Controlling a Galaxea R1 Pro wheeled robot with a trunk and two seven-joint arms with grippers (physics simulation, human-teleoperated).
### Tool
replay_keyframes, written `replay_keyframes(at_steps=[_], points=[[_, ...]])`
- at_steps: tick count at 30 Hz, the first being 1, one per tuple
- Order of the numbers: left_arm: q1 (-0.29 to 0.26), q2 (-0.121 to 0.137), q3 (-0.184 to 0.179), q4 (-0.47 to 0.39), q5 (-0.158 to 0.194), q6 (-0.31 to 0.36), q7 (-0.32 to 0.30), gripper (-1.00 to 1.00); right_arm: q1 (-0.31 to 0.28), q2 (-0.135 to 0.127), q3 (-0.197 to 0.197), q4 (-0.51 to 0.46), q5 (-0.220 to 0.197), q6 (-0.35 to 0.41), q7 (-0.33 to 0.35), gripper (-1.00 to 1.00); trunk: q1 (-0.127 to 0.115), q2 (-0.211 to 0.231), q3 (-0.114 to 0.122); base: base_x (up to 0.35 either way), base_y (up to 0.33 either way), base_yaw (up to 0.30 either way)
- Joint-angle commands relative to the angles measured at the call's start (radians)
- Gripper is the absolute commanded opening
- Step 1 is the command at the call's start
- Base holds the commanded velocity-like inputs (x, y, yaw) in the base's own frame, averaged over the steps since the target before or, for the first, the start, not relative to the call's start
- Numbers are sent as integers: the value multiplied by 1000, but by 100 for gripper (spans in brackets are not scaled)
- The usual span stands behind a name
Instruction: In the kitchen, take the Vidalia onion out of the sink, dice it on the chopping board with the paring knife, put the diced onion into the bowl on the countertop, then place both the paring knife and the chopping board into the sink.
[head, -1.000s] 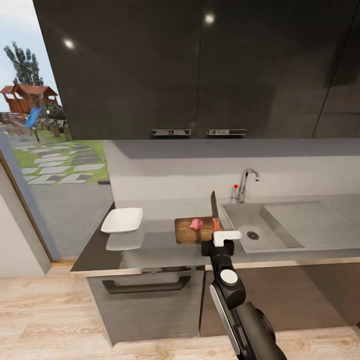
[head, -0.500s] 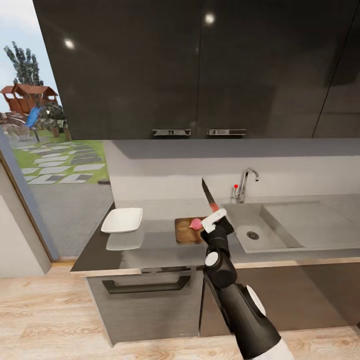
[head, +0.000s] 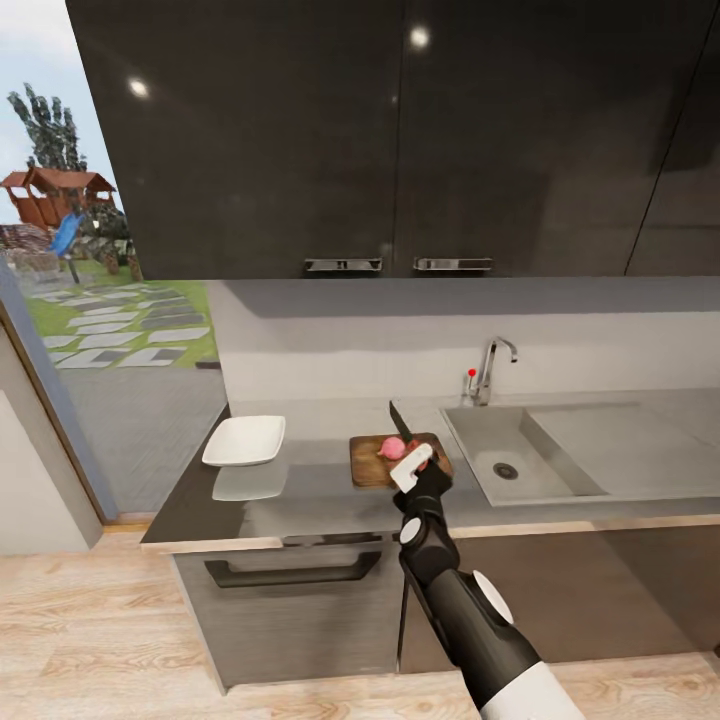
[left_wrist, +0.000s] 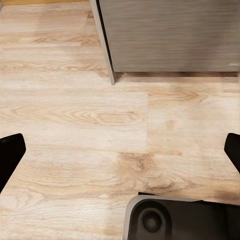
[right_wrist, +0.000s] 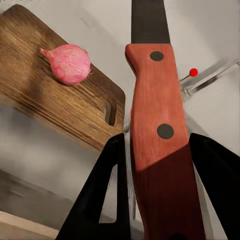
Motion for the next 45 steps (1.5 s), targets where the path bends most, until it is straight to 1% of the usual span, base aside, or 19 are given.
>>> replay_keyframes(at_steps=[1, 4, 6, 7, 8, 11, 16, 25, 28, 30, 33, 45], points=[[0, 2, -8, -2, 9, -2, 4, 100, -1, 0, 2, 1, 1, 4, 0, -100, 1, -2, -2, 0, 0, 0], [0, 2, -8, -2, 9, -2, 4, 100, -1, 0, 4, 2, 2, 2, 4, -100, 1, -2, -2, 49, -2, 0], [0, 2, -8, -2, 9, -2, 4, 100, -1, 0, 14, 3, 1, 1, 5, -100, 1, -2, -2, 153, -43, 0], [0, 2, -8, -2, 9, -2, 4, 100, -1, 0, 27, 4, 1, 2, 5, -100, 1, -2, -2, 195, -87, 0], [0, 2, -8, -2, 9, -2, 4, 100, -1, 0, 70, 4, 0, 2, 5, -100, 1, -2, -2, 224, -144, 0], [0, 2, -8, -2, 9, -2, 4, 100, -1, 0, 92, 4, 0, 2, 5, -100, 1, -2, -2, 231, -166, 0], [0, 2, -8, -2, 9, -2, 4, 100, -1, 0, 105, 11, 0, 3, 5, -100, 1, -2, -2, 161, -136, 0], [0, 2, -8, -2, 10, -2, 4, 100, -1, 0, 111, 45, 0, 4, 5, -100, 1, -2, -2, 144, -149, 0], [0, 2, -8, -2, 10, -2, 4, 100, -1, 0, 153, 67, 0, 4, 5, -100, 1, -2, -2, 167, -163, 0], [0, 2, -8, -2, 10, -2, 4, 100, -1, 0, 168, 78, 0, 4, 5, -100, 1, -2, -2, 161, -158, 0], [0, 2, -8, -2, 10, -2, 4, 100, -1, 0, 179, 87, 0, 4, 5, -100, 1, -2, -2, 163, -165, 0], [0, 2, -8, 0, 10, -2, 4, 100, -2, 0, 188, 123, 0, 3, 6, -100, 1, -2, -2, 39, -39, 0]])
